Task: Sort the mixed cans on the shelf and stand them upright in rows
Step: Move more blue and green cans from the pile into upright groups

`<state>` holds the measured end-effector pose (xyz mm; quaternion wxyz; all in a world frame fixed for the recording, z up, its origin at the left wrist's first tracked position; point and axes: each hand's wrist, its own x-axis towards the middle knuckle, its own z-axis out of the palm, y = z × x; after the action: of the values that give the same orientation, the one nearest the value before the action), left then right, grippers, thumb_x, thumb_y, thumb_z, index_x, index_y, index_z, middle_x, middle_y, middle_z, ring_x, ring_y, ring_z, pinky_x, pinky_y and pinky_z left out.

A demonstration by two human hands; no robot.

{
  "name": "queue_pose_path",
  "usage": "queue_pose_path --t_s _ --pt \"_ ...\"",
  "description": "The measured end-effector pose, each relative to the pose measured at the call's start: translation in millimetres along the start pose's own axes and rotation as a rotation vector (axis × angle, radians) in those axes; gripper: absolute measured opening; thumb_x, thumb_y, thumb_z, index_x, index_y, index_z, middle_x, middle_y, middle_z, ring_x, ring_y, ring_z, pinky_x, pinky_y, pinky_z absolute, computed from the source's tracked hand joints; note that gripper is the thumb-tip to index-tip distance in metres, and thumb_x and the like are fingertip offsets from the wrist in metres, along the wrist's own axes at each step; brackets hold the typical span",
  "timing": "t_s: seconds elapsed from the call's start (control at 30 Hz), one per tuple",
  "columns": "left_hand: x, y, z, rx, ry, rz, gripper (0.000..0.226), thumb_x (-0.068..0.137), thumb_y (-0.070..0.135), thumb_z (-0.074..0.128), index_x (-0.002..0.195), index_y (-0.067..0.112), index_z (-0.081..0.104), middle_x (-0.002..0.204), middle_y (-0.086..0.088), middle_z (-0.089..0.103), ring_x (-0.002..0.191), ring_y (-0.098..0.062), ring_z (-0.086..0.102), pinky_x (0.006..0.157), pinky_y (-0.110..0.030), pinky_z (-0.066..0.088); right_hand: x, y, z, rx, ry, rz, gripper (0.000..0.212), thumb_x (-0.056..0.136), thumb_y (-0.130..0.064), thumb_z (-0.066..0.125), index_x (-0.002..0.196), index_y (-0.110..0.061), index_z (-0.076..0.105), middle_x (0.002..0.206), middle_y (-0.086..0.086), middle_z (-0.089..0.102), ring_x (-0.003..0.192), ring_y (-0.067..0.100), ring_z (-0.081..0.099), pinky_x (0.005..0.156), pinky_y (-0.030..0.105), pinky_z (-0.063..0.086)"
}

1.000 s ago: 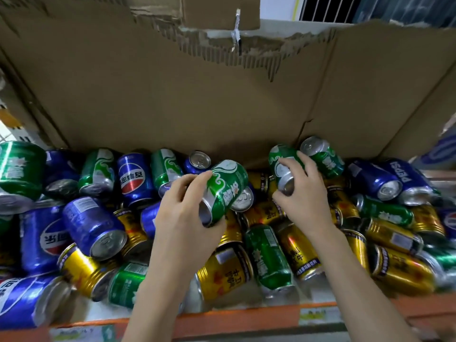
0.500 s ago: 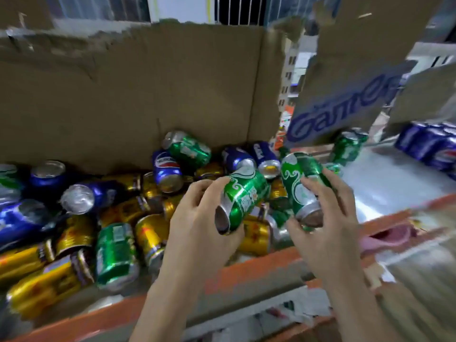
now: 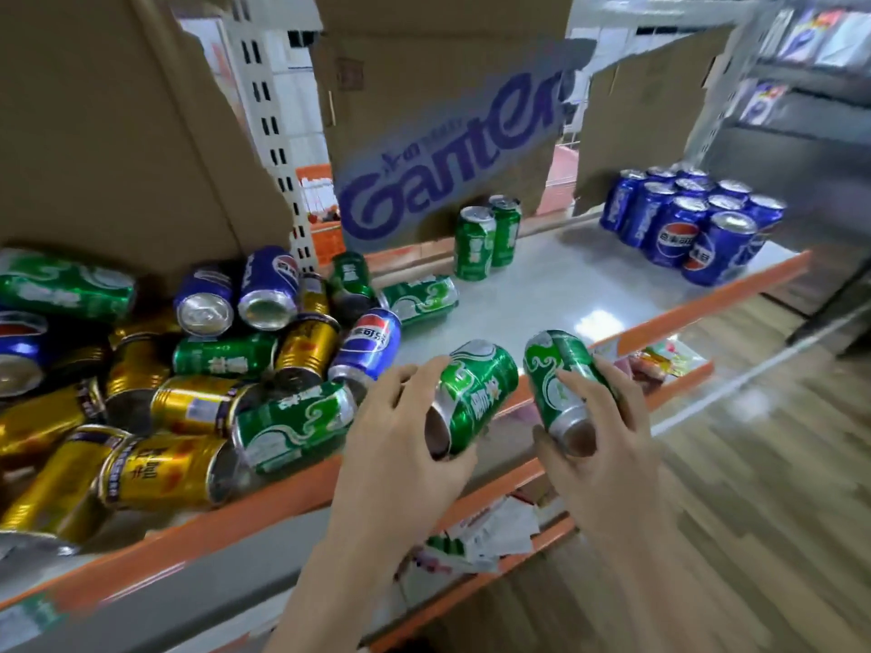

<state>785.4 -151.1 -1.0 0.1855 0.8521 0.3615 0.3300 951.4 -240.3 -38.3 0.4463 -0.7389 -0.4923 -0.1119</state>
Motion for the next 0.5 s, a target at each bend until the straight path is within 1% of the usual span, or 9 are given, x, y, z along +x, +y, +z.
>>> queue_pose_path --t_s 0.1,0.13,0.17,0.2,0.27,0.33,0.4,0.43,0.5 --pt "24.4 -0.2 21.9 0.018 -0.009 -0.039 0.069 0.067 0.032 0.081 0.128 0.020 0.052 0.116 -0.002 0.055 0.104 -0.020 0.055 0.084 -0.027 0.045 15.1 24.1 9.0 0.005 -0.021 -0.008 0.067 0.061 -0.007 0.083 0.115 -0.029 0.049 0.133 0.014 0.046 0.115 -0.011 0.031 0.088 0.035 0.044" --pt "33.6 -1.8 30.4 0.017 -0.019 -0.062 0.069 0.067 0.032 0.081 0.128 0.021 0.052 0.116 -0.002 0.055 0.105 -0.020 0.055 0.085 -0.028 0.046 21.5 31.8 12.8 0.008 -0.026 -0.003 0.067 0.061 -0.006 0.083 0.115 -0.029 0.050 0.133 0.014 0.047 0.116 -0.013 0.029 0.089 0.035 0.044" --pt "42.9 -3.8 39.1 0.020 -0.024 -0.075 0.069 0.066 0.031 0.081 0.128 0.021 0.052 0.116 -0.003 0.055 0.105 -0.021 0.055 0.084 -0.027 0.045 28.4 39.0 17.0 0.013 -0.035 0.004 0.067 0.061 -0.006 0.082 0.115 -0.029 0.050 0.134 0.013 0.047 0.118 -0.009 0.031 0.089 0.035 0.044" --pt "52.7 -6.1 47.9 0.029 -0.025 -0.079 0.071 0.064 0.030 0.083 0.128 0.020 0.053 0.115 -0.003 0.055 0.105 -0.021 0.056 0.082 -0.024 0.042 36.3 46.1 21.4 0.014 -0.045 0.010 0.066 0.061 -0.005 0.081 0.115 -0.029 0.050 0.134 0.011 0.046 0.120 0.001 0.036 0.089 0.035 0.046" --pt "73.8 -10.5 62.2 0.035 -0.033 -0.101 0.073 0.062 0.029 0.084 0.127 0.020 0.054 0.115 -0.002 0.056 0.104 -0.018 0.055 0.082 -0.020 0.037 55.7 58.8 29.3 -0.003 -0.070 0.019 0.065 0.062 -0.003 0.078 0.114 -0.029 0.051 0.134 0.005 0.045 0.116 0.016 0.046 0.087 0.032 0.048" --pt "94.6 -15.1 73.2 0.031 -0.041 -0.125 0.074 0.061 0.028 0.084 0.128 0.021 0.053 0.115 0.000 0.055 0.104 -0.017 0.053 0.083 -0.019 0.035 77.6 70.9 37.2 -0.006 -0.107 0.031 0.062 0.063 -0.003 0.076 0.115 -0.028 0.052 0.133 0.002 0.043 0.114 0.018 0.048 0.089 0.031 0.047" --pt "115.3 -20.9 82.2 0.035 -0.054 -0.117 0.073 0.062 0.029 0.083 0.128 0.022 0.053 0.115 0.001 0.054 0.103 -0.020 0.055 0.083 -0.023 0.040 100.3 80.1 45.5 -0.007 -0.123 0.049 0.062 0.064 -0.003 0.076 0.117 -0.026 0.053 0.133 0.002 0.043 0.114 0.022 0.050 0.091 0.036 0.047" --pt "125.8 -23.6 85.6 0.040 -0.058 -0.108 0.072 0.062 0.030 0.082 0.127 0.023 0.052 0.116 0.002 0.054 0.103 -0.021 0.055 0.083 -0.025 0.041 111.1 83.4 49.8 -0.008 -0.118 0.059 0.063 0.063 -0.003 0.077 0.118 -0.024 0.053 0.132 0.003 0.044 0.112 0.024 0.051 0.089 0.036 0.048" --pt "146.4 -26.4 90.2 0.032 -0.063 -0.109 0.070 0.064 0.029 0.081 0.127 0.023 0.051 0.119 0.002 0.054 0.105 -0.021 0.055 0.084 -0.025 0.041 131.4 87.9 57.8 -0.013 -0.109 0.074 0.065 0.061 -0.003 0.078 0.120 -0.018 0.053 0.128 0.003 0.047 0.106 0.025 0.054 0.082 0.031 0.049"
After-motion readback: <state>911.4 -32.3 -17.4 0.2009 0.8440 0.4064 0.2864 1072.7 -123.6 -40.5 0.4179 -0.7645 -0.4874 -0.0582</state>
